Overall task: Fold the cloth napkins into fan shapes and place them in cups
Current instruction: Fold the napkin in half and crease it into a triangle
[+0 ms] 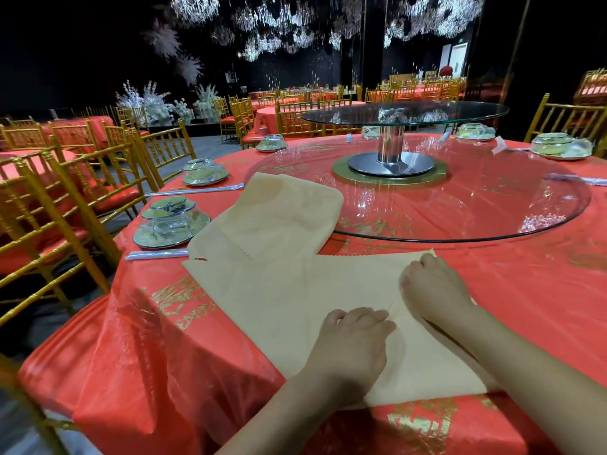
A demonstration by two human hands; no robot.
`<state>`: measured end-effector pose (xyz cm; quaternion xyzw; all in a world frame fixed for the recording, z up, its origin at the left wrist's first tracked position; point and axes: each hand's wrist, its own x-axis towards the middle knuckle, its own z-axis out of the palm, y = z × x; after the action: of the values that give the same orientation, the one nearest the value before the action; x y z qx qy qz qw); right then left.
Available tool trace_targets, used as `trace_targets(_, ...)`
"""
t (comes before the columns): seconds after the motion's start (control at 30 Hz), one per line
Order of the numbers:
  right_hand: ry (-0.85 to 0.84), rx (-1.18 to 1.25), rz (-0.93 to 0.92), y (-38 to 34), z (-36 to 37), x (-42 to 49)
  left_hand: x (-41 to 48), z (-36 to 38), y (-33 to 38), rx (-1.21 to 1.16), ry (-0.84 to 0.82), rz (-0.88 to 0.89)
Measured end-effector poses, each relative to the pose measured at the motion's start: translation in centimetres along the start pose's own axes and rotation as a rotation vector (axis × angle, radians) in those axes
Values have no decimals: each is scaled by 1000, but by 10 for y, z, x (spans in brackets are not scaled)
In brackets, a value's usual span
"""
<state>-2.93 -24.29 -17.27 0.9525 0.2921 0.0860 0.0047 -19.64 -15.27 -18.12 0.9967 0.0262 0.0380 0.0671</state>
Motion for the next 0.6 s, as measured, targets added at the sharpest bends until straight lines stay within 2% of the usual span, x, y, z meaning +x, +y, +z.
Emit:
trace_targets(0.03,56,6,-6,1,5,-3,1,1,-2,-39,59,28)
trace_targets(0.1,146,79,15,2,9,-8,5,-3,-4,-175,72,62)
trace_targets(0.17,169,106,22,1,11,-9,6,-10,-14,-305,33,41)
trace_targets(0.23,161,105,14,2,13,-8,4,-17,-33,-419,155,2)
trace_targets(0.3,160,123,18,2,14,-8,-1,-31,-67,-461,350,-196)
trace_targets(0.37,171,145,31,2,15,-7,-10,-48,-116,-354,483,-538)
trace_targets(0.47,168,159,47,1,14,-8,-29,-67,-182,-301,439,-1010)
trace_targets(0.53,161,166,61,1,12,-8,-34,-68,-197,-408,387,-1112)
trace_targets(0.6,160,185,77,0,10,-9,-32,-69,-195,-655,434,-1109)
